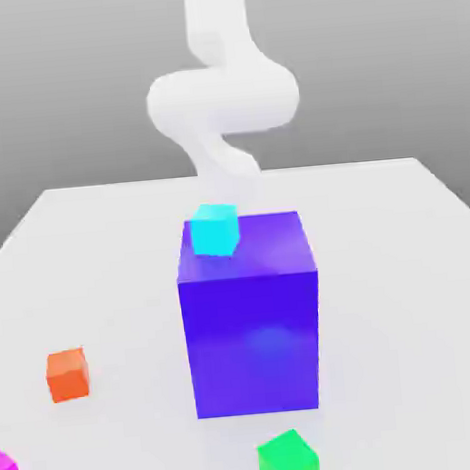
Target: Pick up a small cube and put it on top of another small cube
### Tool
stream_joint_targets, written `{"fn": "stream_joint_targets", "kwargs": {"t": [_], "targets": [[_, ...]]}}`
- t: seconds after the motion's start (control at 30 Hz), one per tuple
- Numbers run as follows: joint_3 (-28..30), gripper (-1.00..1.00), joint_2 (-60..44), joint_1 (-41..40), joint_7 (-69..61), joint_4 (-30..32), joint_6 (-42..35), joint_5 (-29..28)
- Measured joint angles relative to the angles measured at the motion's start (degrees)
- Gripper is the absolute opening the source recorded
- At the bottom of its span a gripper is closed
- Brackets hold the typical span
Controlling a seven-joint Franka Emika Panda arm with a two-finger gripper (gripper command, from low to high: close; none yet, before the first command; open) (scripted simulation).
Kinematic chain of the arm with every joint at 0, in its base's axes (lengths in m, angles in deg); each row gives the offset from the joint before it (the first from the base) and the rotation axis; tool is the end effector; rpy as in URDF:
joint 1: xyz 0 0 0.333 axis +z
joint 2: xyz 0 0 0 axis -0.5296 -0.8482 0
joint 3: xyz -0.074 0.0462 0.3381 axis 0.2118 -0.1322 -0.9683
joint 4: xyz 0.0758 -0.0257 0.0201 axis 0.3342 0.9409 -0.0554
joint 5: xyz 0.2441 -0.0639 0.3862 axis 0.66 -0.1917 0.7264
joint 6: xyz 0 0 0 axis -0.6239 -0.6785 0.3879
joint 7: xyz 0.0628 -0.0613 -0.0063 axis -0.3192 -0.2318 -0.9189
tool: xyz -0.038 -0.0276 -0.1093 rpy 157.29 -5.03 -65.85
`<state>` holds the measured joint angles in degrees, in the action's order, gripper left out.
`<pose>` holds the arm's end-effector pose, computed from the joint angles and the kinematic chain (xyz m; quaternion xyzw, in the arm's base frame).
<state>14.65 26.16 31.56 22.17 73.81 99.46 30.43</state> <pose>0.4348 -0.0210 0.7004 -0.8516 0.3798 -0.3294 0.1487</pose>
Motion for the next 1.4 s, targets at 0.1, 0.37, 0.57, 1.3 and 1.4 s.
{"fn": "stream_joint_targets", "kwargs": {"t": [0.1,0.37,0.57,1.3,1.4], "targets": [[2.4,0.00,-6.5,-0.5,-0.5,-0.7,1.5,1.0],[8.3,0.00,-23.1,-2.3,-2.4,-2.4,5.3,4.5],[12.0,0.00,-35.6,-4.8,-4.5,-3.7,8.1,8.1],[12.3,-1.00,-74.3,-17.5,-10.2,-8.9,21.2,17.4],[12.0,-1.00,-75.0,-17.8,-10.4,-9.0,21.7,17.8]]}}
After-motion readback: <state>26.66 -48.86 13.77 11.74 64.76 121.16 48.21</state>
